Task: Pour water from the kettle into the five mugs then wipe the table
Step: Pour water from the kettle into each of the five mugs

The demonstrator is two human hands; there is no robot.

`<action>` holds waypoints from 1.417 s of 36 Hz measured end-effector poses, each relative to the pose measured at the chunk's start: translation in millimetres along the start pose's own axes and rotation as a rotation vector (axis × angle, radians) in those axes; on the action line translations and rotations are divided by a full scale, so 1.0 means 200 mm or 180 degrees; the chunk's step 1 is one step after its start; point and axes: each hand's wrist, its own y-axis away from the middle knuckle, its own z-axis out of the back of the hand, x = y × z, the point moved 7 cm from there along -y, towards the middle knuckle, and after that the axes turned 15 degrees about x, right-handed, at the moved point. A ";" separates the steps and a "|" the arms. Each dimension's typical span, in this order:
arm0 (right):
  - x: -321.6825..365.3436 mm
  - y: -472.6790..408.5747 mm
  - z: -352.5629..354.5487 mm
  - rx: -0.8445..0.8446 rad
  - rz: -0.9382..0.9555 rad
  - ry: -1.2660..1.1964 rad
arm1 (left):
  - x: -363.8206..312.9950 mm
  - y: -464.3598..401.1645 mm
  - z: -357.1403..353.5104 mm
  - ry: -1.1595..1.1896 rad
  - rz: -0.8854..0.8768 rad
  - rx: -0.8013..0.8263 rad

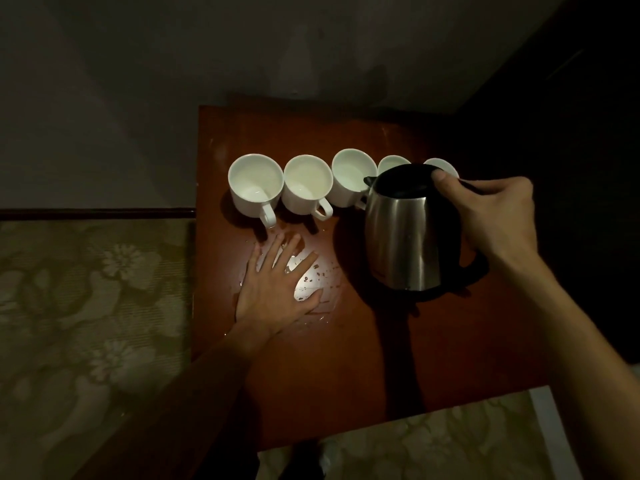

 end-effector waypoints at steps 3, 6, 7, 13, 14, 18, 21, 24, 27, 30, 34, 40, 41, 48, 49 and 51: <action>0.00 -0.01 0.00 0.0012 0.0001 0.0000 | 0.00 0.00 0.00 0.0027 -0.0024 -0.0029; 0.00 -0.01 0.00 0.0015 -0.0002 -0.0009 | 0.00 0.00 0.00 0.0050 -0.0039 -0.0072; 0.00 -0.01 0.00 0.0020 -0.0012 -0.0020 | 0.00 0.00 0.00 0.0045 -0.0034 -0.0064; 0.00 -0.01 0.01 -0.0008 -0.0084 -0.0045 | 0.00 0.00 0.01 0.0046 -0.0033 -0.0059; 0.01 -0.01 0.01 -0.0010 -0.0072 -0.0041 | 0.00 0.00 0.00 0.0049 -0.0031 -0.0046; 0.01 -0.01 0.01 -0.0015 -0.0072 -0.0002 | 0.00 0.00 0.00 -0.0006 0.0006 0.0028; 0.00 -0.02 0.02 -0.0015 -0.0097 0.0020 | 0.00 0.00 0.00 -0.0008 0.0015 0.0061; 0.00 -0.02 0.02 -0.0027 -0.0099 0.0013 | 0.00 0.00 0.00 -0.0040 0.0033 0.0086; 0.01 -0.02 0.02 -0.0039 -0.0069 0.0037 | 0.00 0.00 0.01 -0.0036 0.0023 0.0070; 0.00 -0.03 0.03 -0.0039 -0.0105 -0.0015 | 0.00 0.00 0.01 -0.0059 0.0041 0.0102; 0.00 -0.03 0.02 0.0006 -0.0083 -0.0019 | 0.00 0.00 0.01 -0.0028 0.0030 0.0084; -0.01 -0.04 0.03 0.0008 -0.0059 -0.0043 | 0.00 0.00 0.01 -0.0002 0.0036 0.0062; -0.02 -0.04 0.03 -0.0004 -0.0055 -0.0060 | 0.00 0.00 0.01 -0.0002 0.0034 0.0055; -0.03 -0.06 0.04 -0.0006 -0.0078 -0.0039 | 0.00 0.00 0.00 0.0003 0.0026 0.0026; -0.03 -0.06 0.04 -0.0008 -0.0078 -0.0042 | 0.00 0.00 0.00 0.0003 0.0028 0.0025; -0.03 -0.06 0.04 -0.0006 -0.0064 -0.0048 | 0.00 0.00 0.00 0.0004 0.0027 0.0024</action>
